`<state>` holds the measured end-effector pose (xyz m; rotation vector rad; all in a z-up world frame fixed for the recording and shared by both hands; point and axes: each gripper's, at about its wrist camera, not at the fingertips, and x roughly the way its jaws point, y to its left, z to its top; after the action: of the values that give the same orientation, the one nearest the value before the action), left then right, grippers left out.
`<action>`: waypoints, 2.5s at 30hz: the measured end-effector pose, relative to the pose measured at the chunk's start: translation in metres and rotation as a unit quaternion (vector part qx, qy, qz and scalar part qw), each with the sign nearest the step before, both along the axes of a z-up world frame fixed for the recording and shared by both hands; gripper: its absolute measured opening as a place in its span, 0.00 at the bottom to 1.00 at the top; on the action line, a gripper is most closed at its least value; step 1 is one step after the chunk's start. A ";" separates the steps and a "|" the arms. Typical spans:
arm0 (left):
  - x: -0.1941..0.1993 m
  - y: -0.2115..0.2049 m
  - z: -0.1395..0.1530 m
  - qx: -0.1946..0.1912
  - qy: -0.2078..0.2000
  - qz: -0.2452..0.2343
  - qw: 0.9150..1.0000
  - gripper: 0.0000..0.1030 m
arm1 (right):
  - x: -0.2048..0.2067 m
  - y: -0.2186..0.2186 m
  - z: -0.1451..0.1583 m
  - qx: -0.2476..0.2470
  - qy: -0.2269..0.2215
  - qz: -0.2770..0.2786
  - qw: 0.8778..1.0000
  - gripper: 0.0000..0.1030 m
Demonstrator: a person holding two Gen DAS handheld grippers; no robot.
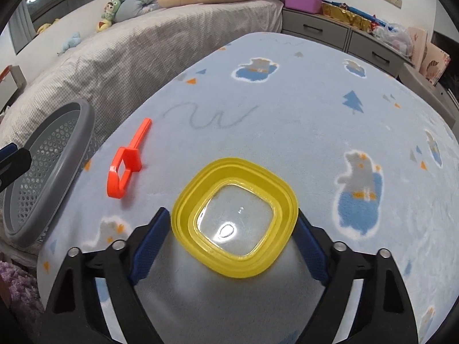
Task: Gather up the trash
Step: 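Grasp the yellow square lid by its rim with the right gripper, then grasp the orange plastic clip with the left gripper while the right holds the lid, then carry lid and clip over the basket and open both grippers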
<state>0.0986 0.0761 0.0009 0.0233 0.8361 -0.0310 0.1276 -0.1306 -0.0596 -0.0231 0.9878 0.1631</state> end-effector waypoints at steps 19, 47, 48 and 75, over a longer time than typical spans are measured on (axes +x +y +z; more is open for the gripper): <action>0.012 -0.054 -0.015 -0.010 0.022 -0.038 0.999 0.75 | -0.031 -0.054 0.034 0.055 -0.037 -0.035 0.997 0.70; 0.063 -0.099 -0.060 0.003 0.064 -0.046 0.997 0.14 | -0.042 -0.090 0.043 0.098 -0.042 -0.047 0.993 0.71; 0.061 -0.098 -0.059 -0.001 0.063 -0.048 0.997 0.14 | -0.042 -0.090 0.043 0.099 -0.042 -0.047 0.993 0.71; -0.021 0.029 0.028 0.034 -0.040 0.001 0.999 0.14 | -0.040 0.032 0.070 0.079 -0.067 0.053 0.993 0.71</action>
<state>0.0772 0.1052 0.0285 0.0869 0.7574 -0.0006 0.0875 -0.0987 0.0108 0.0585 0.8368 0.3333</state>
